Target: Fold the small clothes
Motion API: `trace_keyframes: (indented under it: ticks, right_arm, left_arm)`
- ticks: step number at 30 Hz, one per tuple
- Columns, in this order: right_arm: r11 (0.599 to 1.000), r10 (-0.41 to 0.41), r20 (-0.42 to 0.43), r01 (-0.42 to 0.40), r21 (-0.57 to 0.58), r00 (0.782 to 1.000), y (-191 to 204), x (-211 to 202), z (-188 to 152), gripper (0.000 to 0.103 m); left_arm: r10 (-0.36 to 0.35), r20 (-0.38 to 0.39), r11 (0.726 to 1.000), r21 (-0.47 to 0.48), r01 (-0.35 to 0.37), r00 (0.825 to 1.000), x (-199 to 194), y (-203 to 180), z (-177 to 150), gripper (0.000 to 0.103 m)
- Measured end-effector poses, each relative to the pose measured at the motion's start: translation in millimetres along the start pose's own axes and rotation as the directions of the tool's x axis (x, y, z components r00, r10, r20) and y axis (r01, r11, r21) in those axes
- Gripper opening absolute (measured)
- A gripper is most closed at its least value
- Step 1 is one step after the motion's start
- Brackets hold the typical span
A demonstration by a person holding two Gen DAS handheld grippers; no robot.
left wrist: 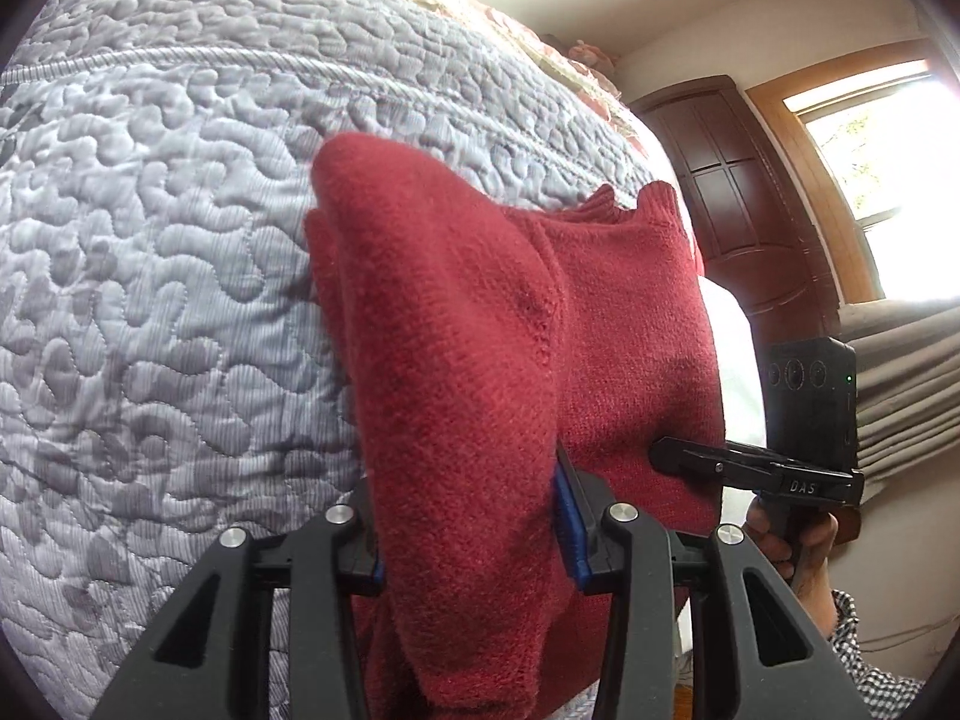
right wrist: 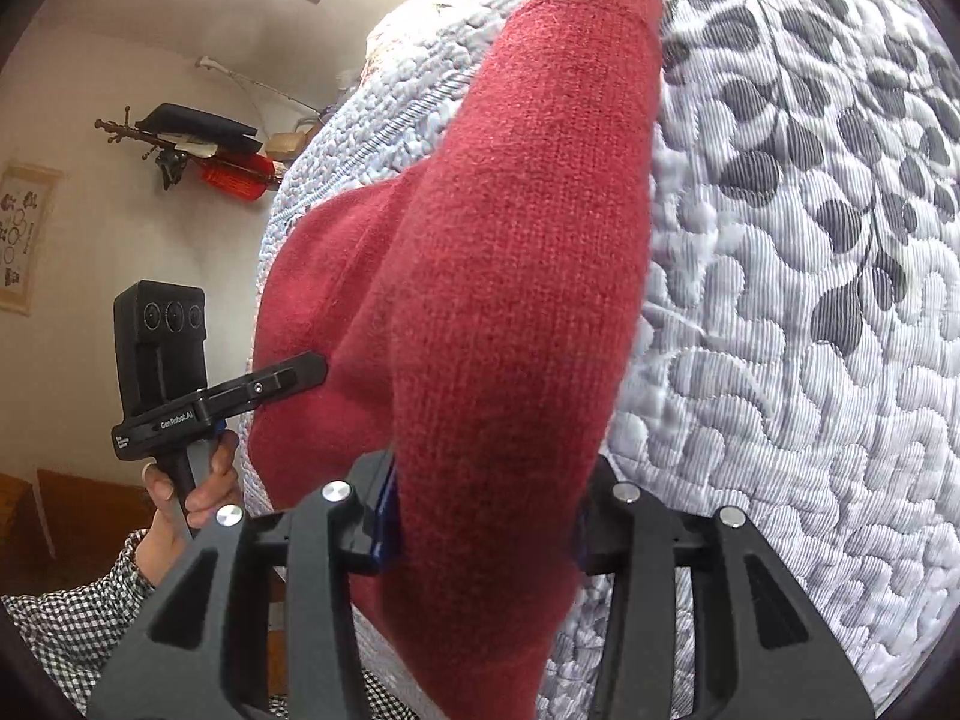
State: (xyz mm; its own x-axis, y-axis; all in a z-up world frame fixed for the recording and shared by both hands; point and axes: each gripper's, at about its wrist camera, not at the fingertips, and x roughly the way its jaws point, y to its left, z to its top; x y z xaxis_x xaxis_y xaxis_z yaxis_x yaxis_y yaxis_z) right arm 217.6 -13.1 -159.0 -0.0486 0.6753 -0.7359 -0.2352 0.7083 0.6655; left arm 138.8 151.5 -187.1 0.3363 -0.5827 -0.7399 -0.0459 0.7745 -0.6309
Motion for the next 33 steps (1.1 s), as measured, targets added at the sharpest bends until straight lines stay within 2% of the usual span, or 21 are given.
trace_keyframes:
  ticks: [2, 6, 10, 12, 17, 20, 24, 29, 31, 33]
  right_arm:
    - [1.0, 0.004, -0.015, -0.004, 0.025, 1.0, -18.5, 7.7, -2.1, 0.044]
    - [0.999, 0.019, -0.016, -0.018, 0.05, 1.0, -39.1, 15.0, -6.9, 0.047]
    - [0.998, 0.006, -0.013, -0.005, 0.07, 1.0, -35.3, 17.9, -7.7, 0.054]
    - [0.998, -0.016, 0.002, 0.015, 0.059, 1.0, -23.2, 12.9, -9.7, 0.064]
    - [0.999, -0.054, 0.051, 0.054, 0.0, 0.997, -19.3, -21.4, -49.8, 0.071]
    - [0.998, -0.06, 0.056, 0.059, 0.016, 0.997, -19.0, -30.3, -77.5, 0.071]
    - [0.996, -0.088, 0.043, 0.087, 0.031, 0.995, -20.4, -30.5, -115.7, 0.071]
    - [0.993, -0.04, 0.01, 0.039, 0.107, 0.999, -34.8, -12.3, -145.4, 0.068]
    - [0.99, -0.036, -0.012, 0.037, 0.14, 0.999, -43.0, -1.1, -150.3, 0.06]
    - [0.981, 0.023, -0.016, -0.019, 0.194, 1.0, -52.0, 5.5, -152.8, 0.041]
  left_arm:
    - [0.013, 0.0, 1.0, -0.015, -0.013, 1.0, 10.5, 3.6, -5.9, 0.044]
    - [0.05, 0.013, 0.999, -0.012, -0.049, 0.999, 26.6, 15.2, -16.5, 0.057]
    - [0.056, 0.027, 0.998, -0.041, -0.055, 0.998, 29.8, 20.0, -16.5, 0.061]
    - [0.09, 0.032, 0.996, -0.028, -0.089, 0.995, 25.7, 12.2, -16.4, 0.062]
    - [0.231, 0.035, 0.971, 0.063, -0.233, 0.972, 1.3, -15.1, -32.0, 0.064]
    - [0.26, 0.049, 0.959, 0.106, -0.264, 0.964, -15.1, -27.7, -52.4, 0.067]
    - [0.263, 0.038, 0.958, 0.108, -0.266, 0.964, -29.3, -29.1, -82.6, 0.071]
    - [0.297, 0.016, 0.948, 0.112, -0.297, 0.955, -24.1, -22.9, -111.3, 0.07]
    - [0.325, 0.002, 0.941, 0.104, -0.323, 0.946, -19.2, -14.0, -118.3, 0.065]
    - [0.331, -0.015, 0.941, 0.078, -0.328, 0.944, -14.5, -3.9, -121.0, 0.063]
